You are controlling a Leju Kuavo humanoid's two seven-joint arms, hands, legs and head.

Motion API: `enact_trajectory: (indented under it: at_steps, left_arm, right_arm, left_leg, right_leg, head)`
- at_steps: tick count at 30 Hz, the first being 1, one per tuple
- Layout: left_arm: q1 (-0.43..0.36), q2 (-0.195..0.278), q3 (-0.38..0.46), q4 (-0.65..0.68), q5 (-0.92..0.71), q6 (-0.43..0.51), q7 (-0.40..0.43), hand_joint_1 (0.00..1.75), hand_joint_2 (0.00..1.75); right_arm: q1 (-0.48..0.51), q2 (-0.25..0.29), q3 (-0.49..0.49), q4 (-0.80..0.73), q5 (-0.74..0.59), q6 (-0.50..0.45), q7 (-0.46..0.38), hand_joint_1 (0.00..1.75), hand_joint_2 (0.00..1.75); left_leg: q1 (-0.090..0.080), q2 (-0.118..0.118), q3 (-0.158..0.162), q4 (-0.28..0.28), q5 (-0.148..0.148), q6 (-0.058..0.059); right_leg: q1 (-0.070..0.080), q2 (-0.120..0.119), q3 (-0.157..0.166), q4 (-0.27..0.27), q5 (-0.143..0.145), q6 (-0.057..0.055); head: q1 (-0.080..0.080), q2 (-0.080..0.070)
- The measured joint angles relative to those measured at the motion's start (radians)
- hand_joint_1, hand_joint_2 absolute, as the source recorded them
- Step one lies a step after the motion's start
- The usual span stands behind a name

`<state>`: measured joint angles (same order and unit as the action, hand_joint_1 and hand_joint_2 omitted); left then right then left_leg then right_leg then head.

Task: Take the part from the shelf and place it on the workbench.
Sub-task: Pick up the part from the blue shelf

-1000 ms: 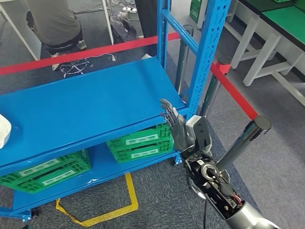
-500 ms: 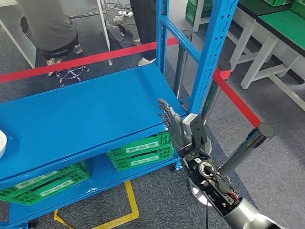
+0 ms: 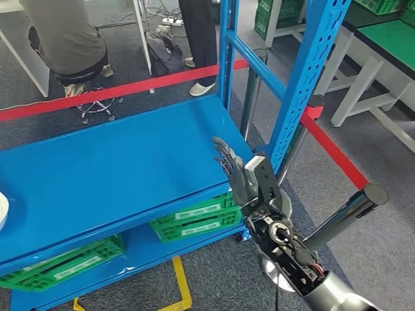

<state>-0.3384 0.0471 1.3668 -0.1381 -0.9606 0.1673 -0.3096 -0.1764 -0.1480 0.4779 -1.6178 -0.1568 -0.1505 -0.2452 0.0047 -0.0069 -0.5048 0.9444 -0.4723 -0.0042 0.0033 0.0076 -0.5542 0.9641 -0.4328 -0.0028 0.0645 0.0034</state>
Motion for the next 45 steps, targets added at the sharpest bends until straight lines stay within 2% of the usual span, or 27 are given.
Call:
enact_trajectory:
  at_steps: [2, 9, 19, 26, 30, 32, 33, 35, 36, 37, 38, 39, 40, 41, 42, 45]
  left_arm:
    - [-0.001, -0.001, 0.0, 0.0, -0.002, 0.007, -0.006, 0.0, 0.0]
    - [-0.007, -0.001, 0.0, 0.0, 0.006, 0.03, -0.032, 0.0, 0.0]
    - [-0.006, -0.003, 0.001, 0.0, 0.003, 0.027, -0.078, 0.0, 0.0]
    - [-0.006, -0.009, 0.001, 0.0, -0.014, 0.027, -0.08, 0.0, 0.0]
    - [-0.009, -0.01, 0.001, 0.0, -0.019, 0.027, -0.078, 0.0, 0.0]
    - [-0.011, -0.011, 0.001, 0.0, -0.019, 0.027, -0.076, 0.0, 0.0]
    - [-0.011, -0.012, 0.001, 0.0, -0.019, 0.027, -0.076, 0.0, 0.0]
    - [-0.011, -0.014, 0.001, 0.0, -0.02, 0.027, -0.076, 0.0, 0.0]
    - [-0.009, -0.015, 0.001, 0.0, -0.02, 0.027, -0.076, 0.0, 0.0]
    - [-0.008, -0.015, 0.001, 0.0, -0.02, 0.027, -0.076, 0.0, 0.0]
    - [-0.007, -0.016, 0.001, 0.0, -0.02, 0.027, -0.076, 0.0, 0.0]
    - [-0.006, -0.017, 0.001, 0.0, -0.02, 0.027, -0.076, 0.0, 0.0]
    - [-0.006, -0.017, 0.001, 0.0, -0.02, 0.027, -0.076, 0.0, 0.0]
    - [-0.007, -0.017, 0.001, 0.0, -0.02, 0.027, -0.076, 0.0, 0.0]
    - [-0.008, -0.017, 0.001, 0.0, -0.02, 0.027, -0.076, 0.0, 0.0]
    - [-0.007, -0.018, 0.001, 0.0, -0.021, 0.027, -0.076, 0.0, 0.0]
  right_arm:
    - [-0.002, 0.0, -0.003, 0.0, 0.007, -0.006, 0.002, 0.0, 0.0]
    - [-0.008, 0.0, -0.004, 0.0, 0.024, -0.011, 0.009, 0.0, 0.0]
    - [0.008, 0.0, -0.011, 0.0, 0.037, -0.026, 0.011, 0.0, 0.0]
    - [0.033, -0.001, -0.02, 0.0, 0.052, -0.028, 0.017, 0.0, 0.0]
    - [0.035, -0.001, -0.022, -0.008, 0.062, -0.029, 0.033, 0.0, 0.0]
    - [0.035, -0.004, -0.024, -0.018, 0.065, -0.029, 0.041, 0.0, 0.0]
    - [0.036, -0.006, -0.025, -0.021, 0.066, -0.029, 0.046, 0.0, 0.0]
    - [0.04, -0.008, -0.026, -0.024, 0.067, -0.028, 0.053, 0.0, 0.0]
    - [0.042, -0.01, -0.026, -0.025, 0.067, -0.028, 0.056, 0.0, 0.0]
    - [0.043, -0.012, -0.026, -0.025, 0.067, -0.028, 0.057, 0.0, 0.0]
    - [0.044, -0.013, -0.026, -0.025, 0.067, -0.027, 0.058, 0.0, 0.0]
    - [0.044, -0.014, -0.026, -0.026, 0.067, -0.027, 0.059, 0.0, 0.0]
    - [0.043, -0.015, -0.026, -0.026, 0.067, -0.027, 0.059, 0.0, 0.0]
    - [0.043, -0.015, -0.026, -0.026, 0.067, -0.026, 0.06, 0.0, 0.0]
    - [0.044, -0.015, -0.025, -0.028, 0.067, -0.026, 0.06, 0.0, 0.0]
    - [0.047, -0.015, -0.025, -0.034, 0.067, -0.024, 0.061, 0.0, 0.0]
  left_leg:
    - [0.0, 0.001, 0.002, -0.003, 0.0, 0.0]
    - [0.002, 0.002, 0.004, -0.012, 0.002, -0.005]
    - [0.002, 0.002, 0.004, -0.013, 0.004, -0.008]
    - [-0.006, 0.002, 0.002, -0.006, 0.0, -0.002]
    - [-0.004, 0.003, 0.003, -0.012, 0.004, 0.009]
    - [0.004, 0.006, 0.01, -0.027, 0.012, 0.017]
    - [0.007, 0.007, 0.013, -0.031, 0.014, 0.019]
    - [0.007, 0.006, 0.014, -0.032, 0.013, 0.02]
    - [0.008, 0.004, 0.015, -0.031, 0.012, 0.019]
    - [0.01, 0.002, 0.017, -0.031, 0.01, 0.017]
    - [0.012, -0.001, 0.02, -0.03, 0.007, 0.013]
    - [0.015, -0.005, 0.025, -0.028, 0.002, 0.007]
    - [0.017, -0.009, 0.029, -0.026, -0.003, 0.0]
    - [0.018, -0.012, 0.029, -0.021, -0.008, -0.007]
    - [0.017, -0.015, 0.026, -0.017, -0.011, -0.014]
    - [0.017, -0.019, 0.015, -0.013, -0.012, -0.032]
  right_leg:
    - [0.001, 0.003, 0.0, -0.002, -0.001, 0.002]
    - [0.003, 0.003, -0.001, -0.003, -0.004, -0.006]
    - [0.001, 0.002, -0.001, -0.003, -0.002, -0.008]
    - [-0.006, 0.003, -0.001, -0.004, 0.0, 0.0]
    - [-0.008, 0.002, -0.002, -0.007, 0.001, 0.01]
    - [-0.006, 0.001, -0.022, 0.034, -0.027, 0.017]
    - [-0.007, 0.0, -0.047, 0.088, -0.056, 0.02]
    - [-0.011, -0.001, -0.113, 0.231, -0.116, 0.027]
    - [-0.014, -0.001, -0.138, 0.28, -0.127, 0.031]
    - [-0.017, -0.001, -0.146, 0.292, -0.118, 0.033]
    - [-0.021, -0.001, -0.132, 0.26, -0.09, 0.036]
    - [-0.025, -0.001, -0.102, 0.192, -0.048, 0.039]
    - [-0.027, 0.004, -0.067, 0.121, -0.018, 0.042]
    - [-0.029, 0.009, -0.036, 0.06, 0.0, 0.043]
    - [-0.029, 0.014, -0.019, 0.027, 0.003, 0.04]
    - [-0.025, 0.017, -0.014, 0.019, -0.009, 0.017]
  head:
    - [0.002, 0.0]
    - [0.002, 0.0]
    - [0.003, 0.0]
    - [0.002, 0.0]
    - [0.003, 0.0]
    - [0.006, 0.0]
    - [0.009, 0.0]
    - [0.013, 0.0]
    - [0.014, 0.0]
    - [0.014, 0.0]
    - [0.015, 0.0]
    - [0.016, 0.0]
    - [0.016, 0.0]
    - [0.017, 0.0]
    - [0.018, 0.0]
    - [0.015, 0.0]
